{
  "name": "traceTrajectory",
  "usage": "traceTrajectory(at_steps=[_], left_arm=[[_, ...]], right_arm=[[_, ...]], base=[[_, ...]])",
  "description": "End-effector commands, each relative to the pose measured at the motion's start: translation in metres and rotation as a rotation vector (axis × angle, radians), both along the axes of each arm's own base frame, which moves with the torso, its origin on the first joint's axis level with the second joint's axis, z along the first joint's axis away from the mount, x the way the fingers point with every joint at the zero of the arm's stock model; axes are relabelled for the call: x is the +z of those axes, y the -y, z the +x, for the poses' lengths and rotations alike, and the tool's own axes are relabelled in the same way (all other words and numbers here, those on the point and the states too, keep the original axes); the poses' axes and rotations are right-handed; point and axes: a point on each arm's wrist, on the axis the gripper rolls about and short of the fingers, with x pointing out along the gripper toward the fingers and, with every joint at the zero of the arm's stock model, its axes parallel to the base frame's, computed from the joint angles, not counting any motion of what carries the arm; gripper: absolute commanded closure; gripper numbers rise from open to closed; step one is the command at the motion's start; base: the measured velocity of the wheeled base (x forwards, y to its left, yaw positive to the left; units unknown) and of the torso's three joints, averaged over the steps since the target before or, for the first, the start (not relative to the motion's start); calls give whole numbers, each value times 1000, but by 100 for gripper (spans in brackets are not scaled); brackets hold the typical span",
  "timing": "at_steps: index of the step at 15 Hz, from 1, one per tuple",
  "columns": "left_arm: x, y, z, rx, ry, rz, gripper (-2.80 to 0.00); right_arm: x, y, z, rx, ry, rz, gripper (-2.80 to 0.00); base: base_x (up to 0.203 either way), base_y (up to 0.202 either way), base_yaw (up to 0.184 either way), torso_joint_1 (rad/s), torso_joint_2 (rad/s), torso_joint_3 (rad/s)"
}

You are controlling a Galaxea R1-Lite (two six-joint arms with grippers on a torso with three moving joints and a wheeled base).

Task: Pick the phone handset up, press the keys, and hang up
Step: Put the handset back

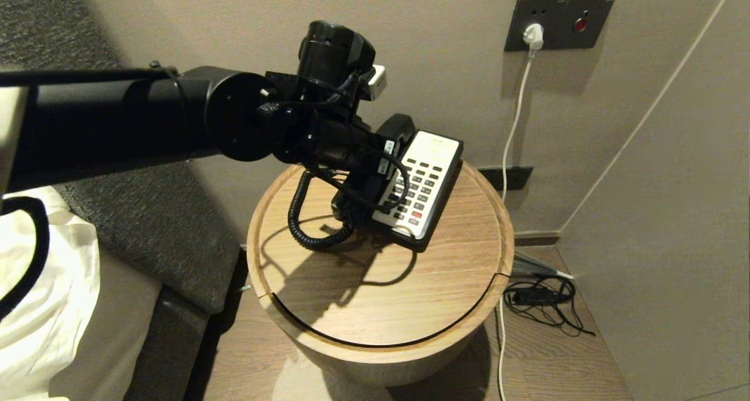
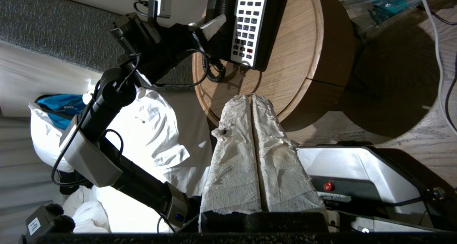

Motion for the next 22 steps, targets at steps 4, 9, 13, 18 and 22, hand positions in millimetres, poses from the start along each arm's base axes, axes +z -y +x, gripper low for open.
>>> traceTrajectory(at_steps=[4, 9, 13, 18, 22], left_arm=[[-8, 2, 3, 6, -22, 14, 0], [-10, -5, 8, 21, -34, 30, 0], [-15, -8, 10, 33, -46, 37, 0], [-10, -7, 10, 33, -25, 15, 0], [4, -9, 2, 24, 3, -13, 0]], right_arm=[[0, 0, 1, 1, -8, 2, 0], [-1, -1, 2, 13, -13, 4, 0], [-1, -1, 2, 17, -15, 5, 0], [-2, -1, 3, 18, -21, 4, 0], [-2, -1, 3, 18, -21, 4, 0]], base=[[0, 0, 0, 0, 0, 0], [0, 0, 0, 0, 0, 0], [0, 0, 0, 0, 0, 0], [0, 0, 0, 0, 0, 0], [0, 0, 0, 0, 0, 0]])
